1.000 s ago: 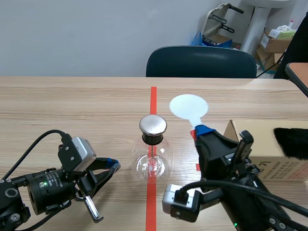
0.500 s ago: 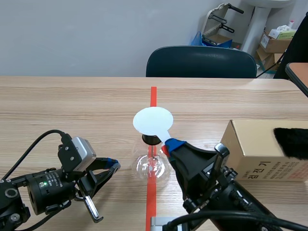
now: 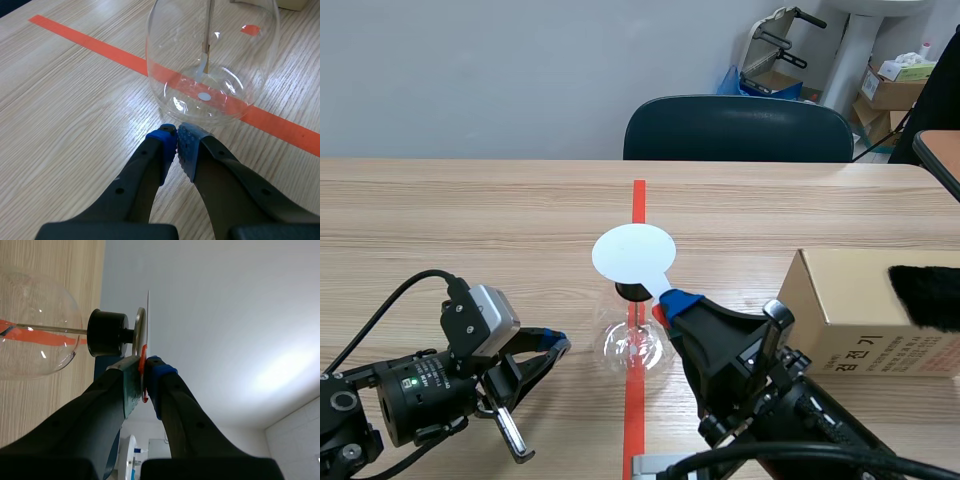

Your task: Do the electroscope experiment

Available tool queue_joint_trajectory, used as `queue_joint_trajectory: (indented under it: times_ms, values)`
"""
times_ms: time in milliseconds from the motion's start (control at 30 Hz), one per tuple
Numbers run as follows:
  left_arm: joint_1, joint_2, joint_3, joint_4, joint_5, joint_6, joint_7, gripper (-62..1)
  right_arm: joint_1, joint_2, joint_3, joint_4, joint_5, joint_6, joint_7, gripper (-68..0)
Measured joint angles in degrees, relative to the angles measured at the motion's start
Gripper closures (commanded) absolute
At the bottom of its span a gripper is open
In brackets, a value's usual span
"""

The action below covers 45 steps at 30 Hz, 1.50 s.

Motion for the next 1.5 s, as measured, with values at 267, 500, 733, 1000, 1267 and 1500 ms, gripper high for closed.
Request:
queue_joint_trajectory:
  times_ms: [267, 500, 733, 1000, 1267, 1500]
  values:
    - [0.00, 0.00, 0.00, 0.00, 0.00, 0.00, 0.00, -5.6, 0.00, 0.00, 0.00, 0.00, 0.00, 0.00, 0.00, -0.6]
    - [0.00, 0.00, 0.00, 0.00, 0.00, 0.00, 0.00, -5.6, 0.00, 0.15, 0.00, 0.00, 0.00, 0.00, -5.05, -0.6]
    - [0.00, 0.00, 0.00, 0.00, 0.00, 0.00, 0.00, -5.6, 0.00, 0.13, 0.00, 0.00, 0.00, 0.00, -17.79, -0.6]
    - [0.02, 0.00, 0.00, 0.00, 0.00, 0.00, 0.00, -5.6, 0.00, 0.13, 0.00, 0.00, 0.00, 0.00, -32.65, -0.6]
    - [0.02, 0.00, 0.00, 0.00, 0.00, 0.00, 0.00, -5.6, 0.00, 0.13, 0.00, 0.00, 0.00, 0.00, -37.86, -0.6]
    - [0.02, 0.00, 0.00, 0.00, 0.00, 0.00, 0.00, -5.6, 0.00, 0.13, 0.00, 0.00, 0.00, 0.00, -37.83, -0.6]
